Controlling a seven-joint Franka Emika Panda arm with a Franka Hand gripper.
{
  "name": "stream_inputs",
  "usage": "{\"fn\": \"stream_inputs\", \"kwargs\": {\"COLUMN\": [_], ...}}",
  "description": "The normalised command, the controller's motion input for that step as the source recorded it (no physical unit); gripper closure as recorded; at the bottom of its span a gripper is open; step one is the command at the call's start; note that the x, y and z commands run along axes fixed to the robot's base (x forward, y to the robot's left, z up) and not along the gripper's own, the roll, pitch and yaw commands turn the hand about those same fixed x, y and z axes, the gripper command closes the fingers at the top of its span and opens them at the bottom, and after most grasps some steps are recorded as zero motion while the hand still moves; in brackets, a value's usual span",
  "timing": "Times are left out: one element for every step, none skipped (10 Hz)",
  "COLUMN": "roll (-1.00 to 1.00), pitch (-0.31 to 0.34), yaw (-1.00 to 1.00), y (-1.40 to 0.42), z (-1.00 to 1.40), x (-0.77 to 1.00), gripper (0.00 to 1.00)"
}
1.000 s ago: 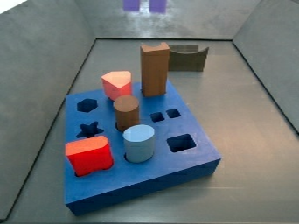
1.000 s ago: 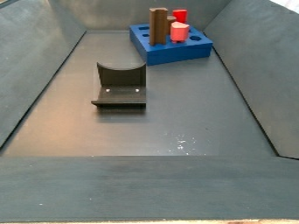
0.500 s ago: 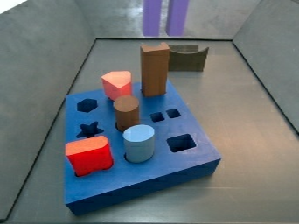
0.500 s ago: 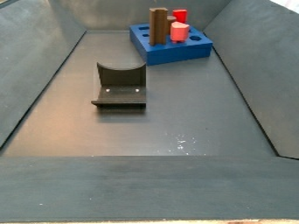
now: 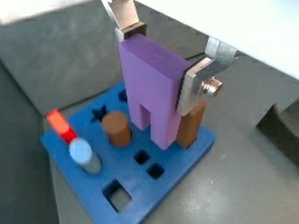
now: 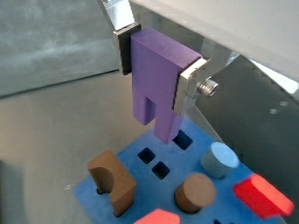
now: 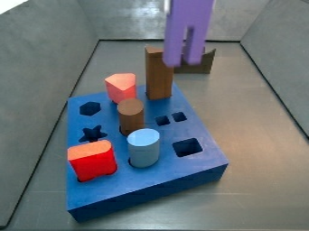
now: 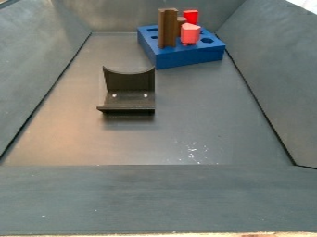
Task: Pick up the double-square object. Move up. Place the double-square object on the fixture. Regrasp the double-square object. Move to above the board. Insert the double-square object.
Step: Insert the double-square object.
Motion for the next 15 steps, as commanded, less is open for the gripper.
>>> {"fn": "stream_inputs", "kwargs": {"roll": [0.12, 0.15, 0.19, 0.2, 0.14, 0.09, 0.03, 0.0, 0.01, 0.06, 0.04, 0.03, 0.0, 0.01, 0.02], "pitch": [0.0, 0.0, 0.017, 0.066, 0.067, 0.097, 0.077, 0.011, 0.0, 0.0, -0.021, -0.054, -0.051, -0.037, 0.0], "yaw": [0.09, 0.05, 0.0, -0.06, -0.17, -0.29, -0.27, -0.15, -0.05, 0.0, 0.0, 0.08, 0.15, 0.29, 0.32], "y": [-0.41, -0.38, -0.29, -0.15, 0.0, 0.09, 0.12, 0.09, 0.1, 0.1, 0.07, 0.04, 0.03, 0.03, 0.03], "z": [-0.62, -0.55, -0.45, -0.4, -0.35, -0.31, -0.23, -0.22, -0.21, -0.29, -0.35, -0.34, -0.28, -0.26, -0.25], "x": [0.22, 0.14, 0.17, 0.19, 0.12, 0.0, -0.12, -0.28, -0.29, -0.26, -0.19, -0.1, 0.0, 0.01, 0.1], "gripper": [1.0, 1.0, 1.0, 1.0, 1.0, 1.0, 1.0, 1.0, 1.0, 1.0, 1.0, 1.0, 1.0, 1.0, 1.0]}}
